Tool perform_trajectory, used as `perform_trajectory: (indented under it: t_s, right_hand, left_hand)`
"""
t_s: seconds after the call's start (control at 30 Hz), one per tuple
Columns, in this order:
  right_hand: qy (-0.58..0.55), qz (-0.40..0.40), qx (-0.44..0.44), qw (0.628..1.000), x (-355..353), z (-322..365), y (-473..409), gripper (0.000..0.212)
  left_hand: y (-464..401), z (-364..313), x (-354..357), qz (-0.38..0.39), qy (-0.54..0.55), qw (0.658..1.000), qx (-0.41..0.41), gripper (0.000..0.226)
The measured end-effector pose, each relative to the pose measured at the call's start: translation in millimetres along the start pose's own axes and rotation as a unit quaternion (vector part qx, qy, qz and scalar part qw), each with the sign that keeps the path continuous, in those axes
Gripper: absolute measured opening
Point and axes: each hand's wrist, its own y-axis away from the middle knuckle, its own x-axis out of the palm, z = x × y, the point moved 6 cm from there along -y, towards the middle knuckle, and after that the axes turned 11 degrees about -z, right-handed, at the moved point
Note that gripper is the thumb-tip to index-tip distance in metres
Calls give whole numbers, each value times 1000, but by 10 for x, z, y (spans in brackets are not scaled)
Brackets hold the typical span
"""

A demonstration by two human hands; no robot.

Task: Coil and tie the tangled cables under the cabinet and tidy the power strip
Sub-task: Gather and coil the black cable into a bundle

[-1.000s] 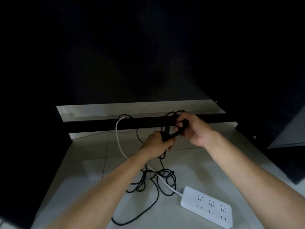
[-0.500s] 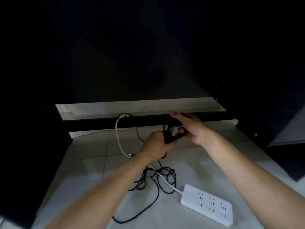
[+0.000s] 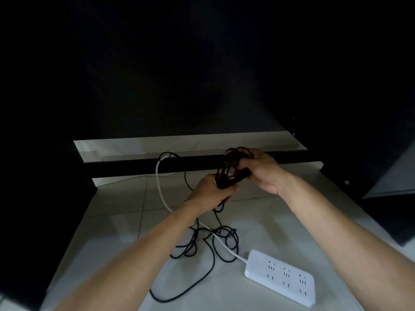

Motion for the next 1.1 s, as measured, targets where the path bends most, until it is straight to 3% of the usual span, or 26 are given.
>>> perform_trajectory:
  t_s: [0.13,0.3,0.5,0.57,0.63,0.73,0.8,0.87,0.97,1.1]
  right_hand:
    - [102,-87,-34,990,-18,58,7,30]
    - [-108,-61,89,988,21,1,18,16]
    - [-252,-28,112,961,59,19,35,5]
    - [-270,0,119,955,70,30,59,17]
    - [-231,-18,102,967,74,15,41,28]
    - [-108,-155,27,982,18,10,-17,26]
    - [-34,-185,-33,982,20,39,-39,32]
    - [-46,-140,5,989,36,-11,-55,53]
    - [-136,12,47,990,69,-4,-27,80]
    - [-91,112,-25,989,146,72,25,81]
  left_hand:
    - [24,-22,35,11,7,1000,-5,34]
    - [1,-26,31,15,12,1000,-22,28]
    - [-118,7,-53,7,8,1000,-2,13]
    - [-128,12,-78,4,0,1000,-3,22]
    - [-114,-8,-73,9,1,1000,-2,27]
    - [-62,-51,-14,14,8,1000,-3,25]
    - [-44,-55,17,9,6,1000,-5,22]
    - [-51,-33,-6,-6,17,1000,-17,17]
    - [-90,20,-75,-8,41,998,-43,17]
    - [-68,47,-94,10,60,995,-84,25]
